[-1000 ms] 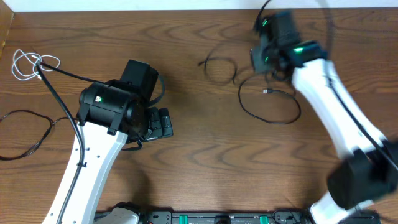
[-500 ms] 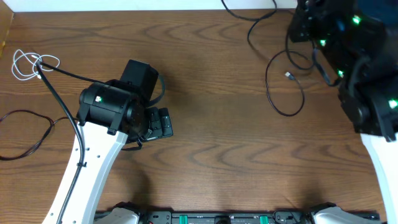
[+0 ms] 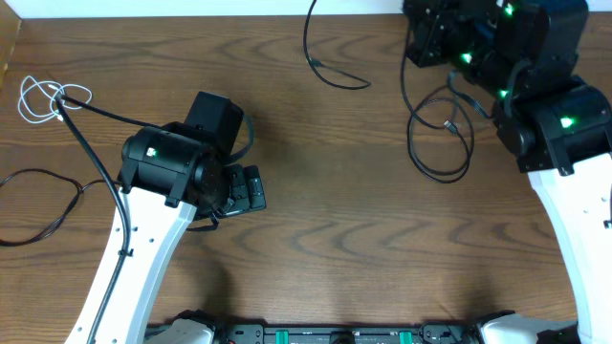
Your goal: Untangle cables
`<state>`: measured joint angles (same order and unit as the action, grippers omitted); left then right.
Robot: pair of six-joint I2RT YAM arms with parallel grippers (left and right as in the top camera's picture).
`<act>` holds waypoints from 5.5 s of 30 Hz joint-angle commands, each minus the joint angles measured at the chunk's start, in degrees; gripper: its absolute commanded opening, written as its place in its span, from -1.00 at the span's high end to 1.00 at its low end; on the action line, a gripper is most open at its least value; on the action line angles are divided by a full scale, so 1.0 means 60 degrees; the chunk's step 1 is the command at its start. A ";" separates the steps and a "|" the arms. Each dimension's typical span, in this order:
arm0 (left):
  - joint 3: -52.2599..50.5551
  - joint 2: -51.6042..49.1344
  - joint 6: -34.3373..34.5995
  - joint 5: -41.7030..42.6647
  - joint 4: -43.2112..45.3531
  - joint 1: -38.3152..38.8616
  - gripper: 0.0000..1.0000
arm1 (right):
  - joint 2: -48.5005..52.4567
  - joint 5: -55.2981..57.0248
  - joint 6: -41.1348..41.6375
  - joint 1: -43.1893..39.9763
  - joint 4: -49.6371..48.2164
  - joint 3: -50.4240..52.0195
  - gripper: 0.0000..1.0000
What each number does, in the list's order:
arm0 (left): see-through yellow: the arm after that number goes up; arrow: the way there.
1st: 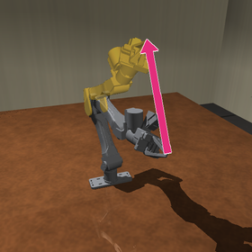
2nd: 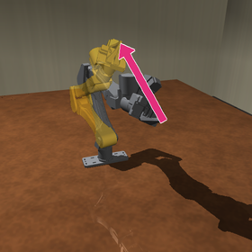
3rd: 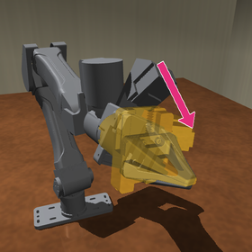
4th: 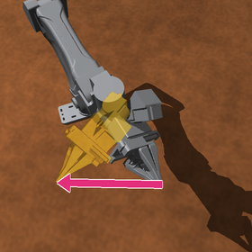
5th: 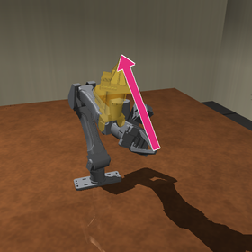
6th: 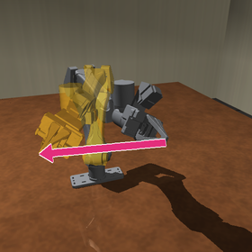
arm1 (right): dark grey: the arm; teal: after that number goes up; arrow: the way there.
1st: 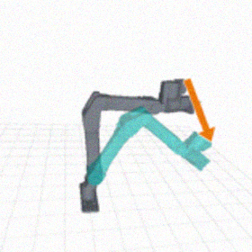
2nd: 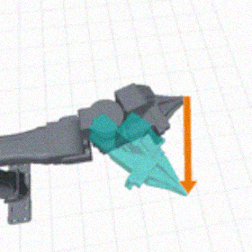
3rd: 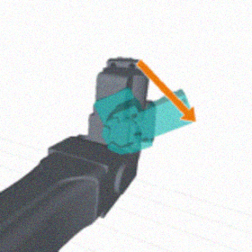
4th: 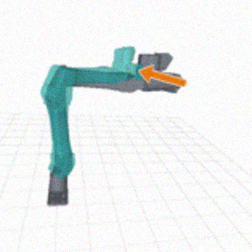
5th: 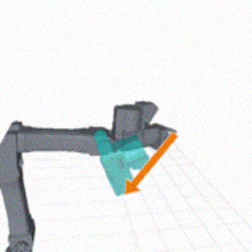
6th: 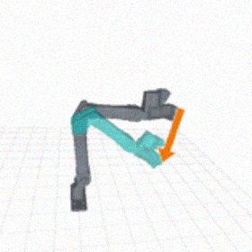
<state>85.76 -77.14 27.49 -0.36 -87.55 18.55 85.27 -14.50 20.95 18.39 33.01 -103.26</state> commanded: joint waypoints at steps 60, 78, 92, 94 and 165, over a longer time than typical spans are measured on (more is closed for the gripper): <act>-0.0007 0.0000 0.0149 -0.0124 -0.0029 0.0015 -0.98 | 0.7085 0.4408 0.0036 -0.3690 0.9686 -0.1326 0.61; -0.0007 0.0000 0.0149 -0.0124 -0.0029 0.0015 -0.98 | 0.7085 0.2703 -0.0361 -0.3559 0.6834 0.1355 -0.98; -0.0007 0.0000 0.0149 -0.0124 -0.0029 0.0015 -0.98 | 0.7074 0.0984 -0.0346 -0.3559 0.4648 0.1971 0.98; -0.0007 0.0000 0.0149 -0.0124 -0.0029 0.0015 -0.98 | 0.7074 0.0244 -0.0266 -0.3559 0.4980 0.1235 0.97; -0.0007 0.0000 0.0149 -0.0124 -0.0029 0.0015 -0.98 | 0.7082 0.1497 -0.3759 0.0011 0.2532 0.1570 -0.64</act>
<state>85.73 -77.14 27.68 -0.36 -87.55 18.55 127.09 -4.19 4.97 17.41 48.99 -95.39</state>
